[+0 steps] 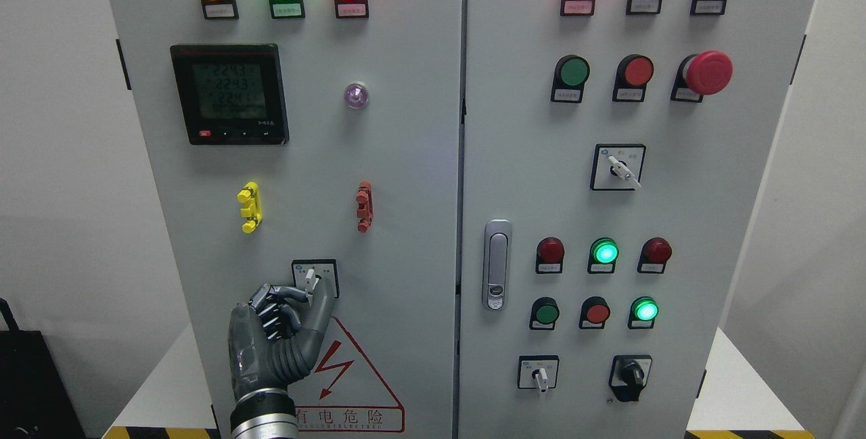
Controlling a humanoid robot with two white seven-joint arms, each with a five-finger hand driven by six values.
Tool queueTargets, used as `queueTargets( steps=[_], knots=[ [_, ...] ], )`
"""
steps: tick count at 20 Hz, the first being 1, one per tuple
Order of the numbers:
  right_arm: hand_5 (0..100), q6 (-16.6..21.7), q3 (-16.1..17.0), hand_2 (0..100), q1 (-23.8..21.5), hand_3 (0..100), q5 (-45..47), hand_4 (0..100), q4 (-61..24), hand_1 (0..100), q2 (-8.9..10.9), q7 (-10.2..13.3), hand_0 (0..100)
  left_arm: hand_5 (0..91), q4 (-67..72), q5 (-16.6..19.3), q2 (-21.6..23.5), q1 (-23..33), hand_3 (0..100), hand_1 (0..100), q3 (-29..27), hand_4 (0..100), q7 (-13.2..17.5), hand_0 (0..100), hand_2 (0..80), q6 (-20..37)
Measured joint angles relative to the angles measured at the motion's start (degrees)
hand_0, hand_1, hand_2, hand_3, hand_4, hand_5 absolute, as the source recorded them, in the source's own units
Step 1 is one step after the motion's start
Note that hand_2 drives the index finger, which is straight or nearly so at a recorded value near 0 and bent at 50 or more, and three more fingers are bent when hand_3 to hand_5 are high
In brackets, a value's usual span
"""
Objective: Turn on light switch 1
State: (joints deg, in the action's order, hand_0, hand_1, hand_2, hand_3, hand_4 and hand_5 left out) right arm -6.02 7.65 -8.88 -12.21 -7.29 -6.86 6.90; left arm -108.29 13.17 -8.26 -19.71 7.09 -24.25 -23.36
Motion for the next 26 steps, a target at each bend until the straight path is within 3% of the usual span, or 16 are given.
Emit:
queueTargets(
  steps=[26],
  knots=[
    [0,0.0,0.0,0,0.0,0,0.0,0,0.0,0,0.0,0.0,5,87.0,0.0,0.1,0.0,-0.2,100,55,0.1,98,-0.1,30,58.6,0.1]
  ],
)
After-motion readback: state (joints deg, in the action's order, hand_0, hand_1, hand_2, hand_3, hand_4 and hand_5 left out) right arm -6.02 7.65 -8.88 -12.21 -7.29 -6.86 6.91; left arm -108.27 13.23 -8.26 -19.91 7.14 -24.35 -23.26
